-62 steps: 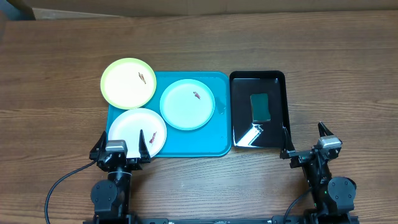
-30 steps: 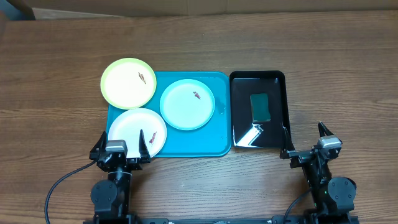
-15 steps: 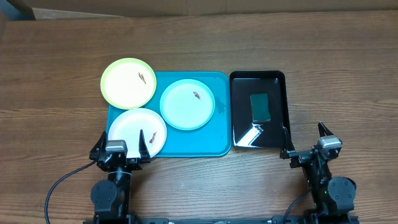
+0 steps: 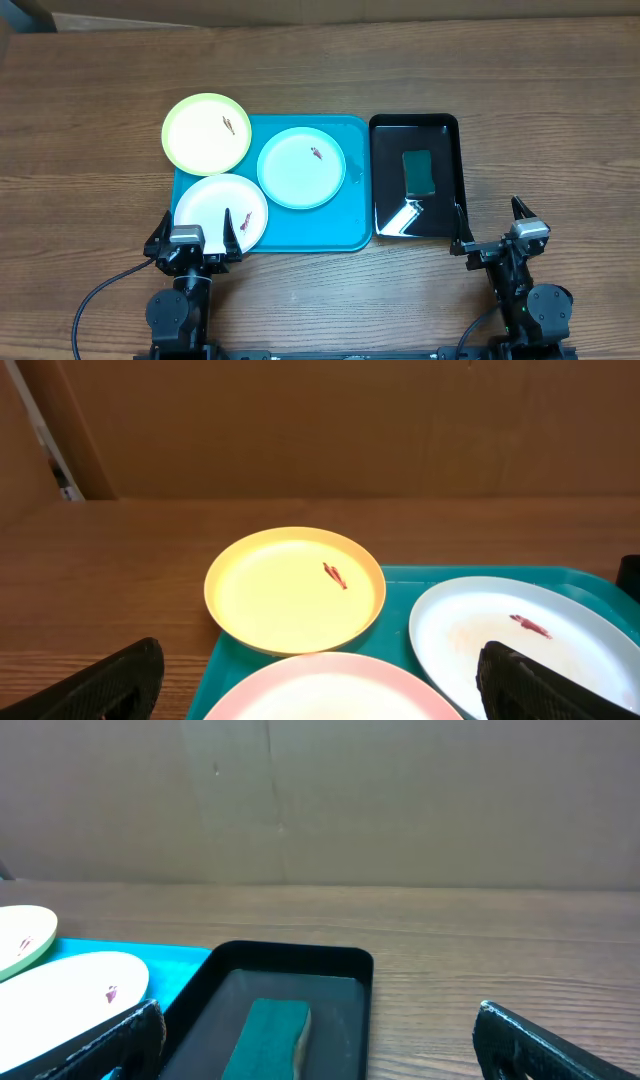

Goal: Clean dirty plates on tray and stack at the side

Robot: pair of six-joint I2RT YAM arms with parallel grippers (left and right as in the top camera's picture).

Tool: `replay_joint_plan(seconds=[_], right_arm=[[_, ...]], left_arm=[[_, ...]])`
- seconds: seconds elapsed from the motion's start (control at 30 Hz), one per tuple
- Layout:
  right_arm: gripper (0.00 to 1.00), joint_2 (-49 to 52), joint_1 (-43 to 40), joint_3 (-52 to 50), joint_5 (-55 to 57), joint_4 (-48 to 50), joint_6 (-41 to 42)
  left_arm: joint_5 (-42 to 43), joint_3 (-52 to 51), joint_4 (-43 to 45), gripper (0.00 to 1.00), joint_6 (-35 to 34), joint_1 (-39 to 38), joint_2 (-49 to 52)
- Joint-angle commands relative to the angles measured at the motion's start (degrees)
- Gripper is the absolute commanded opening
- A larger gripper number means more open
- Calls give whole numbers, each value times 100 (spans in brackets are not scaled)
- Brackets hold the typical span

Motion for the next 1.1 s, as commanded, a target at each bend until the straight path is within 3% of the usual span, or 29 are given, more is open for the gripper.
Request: replay_joint_plan(seconds=[0.0, 0.63, 0.8, 1.07], right_arm=[[100, -46, -20, -61, -33, 46, -17], [100, -46, -15, -61, -369, 87, -13], [100, -46, -15, -61, -1108, 153, 831], [100, -46, -15, -57, -1108, 168, 1239]], left_arm=[[-37, -17, -4, 100, 107, -9, -61], [-66, -17, 26, 100, 107, -7, -61], [-31, -17, 0, 100, 92, -7, -61], [494, -4, 315, 100, -94, -7, -61]])
